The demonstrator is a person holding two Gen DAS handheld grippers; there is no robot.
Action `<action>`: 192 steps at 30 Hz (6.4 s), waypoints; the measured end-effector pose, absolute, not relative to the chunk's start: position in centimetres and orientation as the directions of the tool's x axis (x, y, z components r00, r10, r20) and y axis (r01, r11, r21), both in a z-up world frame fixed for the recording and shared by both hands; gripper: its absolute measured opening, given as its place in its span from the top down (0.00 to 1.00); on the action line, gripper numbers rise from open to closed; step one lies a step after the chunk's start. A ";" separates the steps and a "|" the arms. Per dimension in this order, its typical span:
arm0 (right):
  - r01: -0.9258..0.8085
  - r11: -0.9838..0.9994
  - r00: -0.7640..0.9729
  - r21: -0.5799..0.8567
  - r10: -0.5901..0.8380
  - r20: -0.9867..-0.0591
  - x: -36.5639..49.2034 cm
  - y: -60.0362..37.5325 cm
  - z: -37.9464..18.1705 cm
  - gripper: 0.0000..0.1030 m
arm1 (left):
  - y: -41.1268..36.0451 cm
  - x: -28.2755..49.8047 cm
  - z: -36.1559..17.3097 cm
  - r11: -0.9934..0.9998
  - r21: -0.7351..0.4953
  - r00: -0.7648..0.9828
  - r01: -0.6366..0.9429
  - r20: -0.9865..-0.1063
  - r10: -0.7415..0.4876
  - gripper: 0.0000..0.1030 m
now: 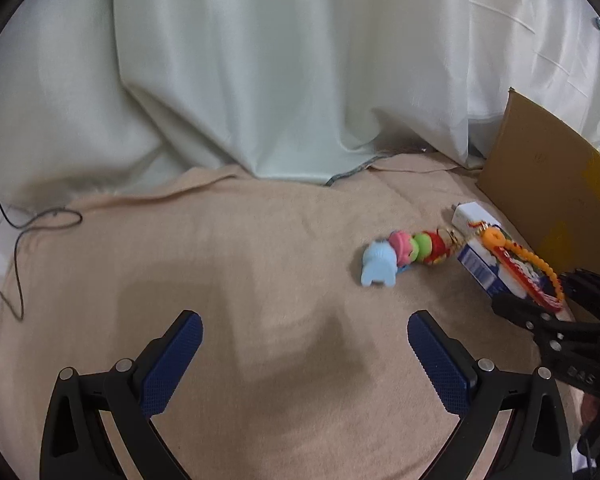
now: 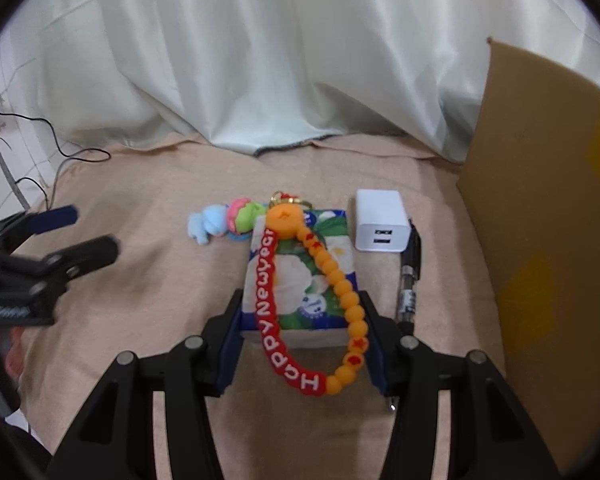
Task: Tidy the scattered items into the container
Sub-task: 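Grasp the white floral tissue pack with the right tool and lift it, then grasp blue plush keychain with left tool while right tool holds tissue pack, then carry tissue pack and blue plush over the box and open both tools, then move both open tools back over the remaining pile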
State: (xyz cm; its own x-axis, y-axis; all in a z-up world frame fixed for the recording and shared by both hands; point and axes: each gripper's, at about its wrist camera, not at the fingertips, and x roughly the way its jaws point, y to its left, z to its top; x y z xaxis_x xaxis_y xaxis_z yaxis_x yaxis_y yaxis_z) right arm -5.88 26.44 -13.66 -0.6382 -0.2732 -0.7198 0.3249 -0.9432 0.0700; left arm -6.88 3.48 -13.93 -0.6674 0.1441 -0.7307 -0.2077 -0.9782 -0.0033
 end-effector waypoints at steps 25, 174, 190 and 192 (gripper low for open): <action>0.347 -0.919 -0.710 0.186 -0.387 -0.588 -1.9 30.8 -8.1 0.45 | 14.5 -9.3 -14.9 -0.851 0.138 -0.629 -0.506 -0.735 0.255 0.00; -0.016 -0.999 -0.717 0.045 -0.020 -0.697 1.5 51.6 -2.0 0.00 | 43.9 -5.4 -3.1 -0.838 0.040 -0.523 -0.543 -0.797 0.301 0.00; 0.163 -0.987 -0.888 0.011 -0.152 -0.434 3.5 38.8 7.9 0.00 | 18.3 -8.4 1.9 -0.973 0.082 -0.676 -0.215 -0.732 0.088 0.00; 0.217 -0.976 -0.878 0.021 -0.205 -0.433 3.2 36.3 7.9 0.00 | 15.3 -8.5 0.4 -0.980 0.091 -0.662 -0.177 -0.747 0.051 0.00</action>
